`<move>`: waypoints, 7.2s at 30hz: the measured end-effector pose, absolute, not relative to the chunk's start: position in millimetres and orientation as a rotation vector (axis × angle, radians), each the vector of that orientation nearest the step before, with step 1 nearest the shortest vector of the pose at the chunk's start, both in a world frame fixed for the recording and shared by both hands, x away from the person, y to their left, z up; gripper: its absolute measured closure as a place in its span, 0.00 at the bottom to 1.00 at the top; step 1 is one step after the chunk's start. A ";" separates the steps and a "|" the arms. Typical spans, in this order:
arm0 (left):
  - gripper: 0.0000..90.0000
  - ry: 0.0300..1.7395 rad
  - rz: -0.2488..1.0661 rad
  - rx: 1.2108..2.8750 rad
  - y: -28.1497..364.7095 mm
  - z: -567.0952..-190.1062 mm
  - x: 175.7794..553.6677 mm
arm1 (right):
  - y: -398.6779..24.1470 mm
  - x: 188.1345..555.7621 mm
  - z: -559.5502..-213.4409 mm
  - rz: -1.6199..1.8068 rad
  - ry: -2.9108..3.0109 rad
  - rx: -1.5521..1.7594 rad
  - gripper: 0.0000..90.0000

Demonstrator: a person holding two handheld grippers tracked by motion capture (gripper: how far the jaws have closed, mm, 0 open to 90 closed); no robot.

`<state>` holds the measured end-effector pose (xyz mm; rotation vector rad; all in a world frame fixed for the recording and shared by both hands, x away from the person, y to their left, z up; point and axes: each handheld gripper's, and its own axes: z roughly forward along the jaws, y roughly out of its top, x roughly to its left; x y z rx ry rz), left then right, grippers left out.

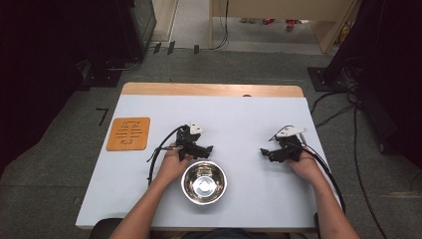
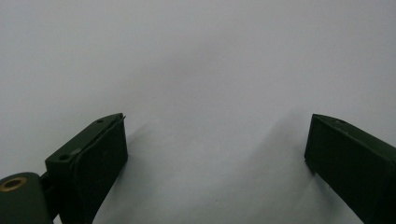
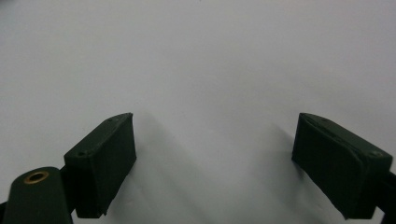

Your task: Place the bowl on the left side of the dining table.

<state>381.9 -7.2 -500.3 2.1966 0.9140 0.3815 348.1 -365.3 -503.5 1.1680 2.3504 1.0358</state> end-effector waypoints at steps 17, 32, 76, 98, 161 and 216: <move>0.06 0.913 0.378 2.199 -7.0 -500.1 382.2 | -365.3 348.0 -503.5 1.036 2.350 1.168 0.14; 0.06 0.903 0.376 2.212 -7.1 -499.0 383.5 | -365.2 348.0 -503.5 1.036 2.350 1.168 0.14; 0.19 0.878 0.152 2.136 31.7 -460.7 378.0 | -365.2 348.0 -503.4 1.035 2.350 1.169 0.14; 0.19 0.817 0.074 2.096 41.7 -453.1 372.4 | -365.2 348.0 -503.4 1.035 2.350 1.170 0.14; 0.28 0.661 0.059 2.186 35.7 -451.3 324.9 | -365.1 348.1 -503.5 1.037 2.349 1.171 0.14; 0.67 0.572 -0.117 2.338 11.4 -481.3 327.0 | -365.2 348.1 -503.5 1.037 2.350 1.169 0.14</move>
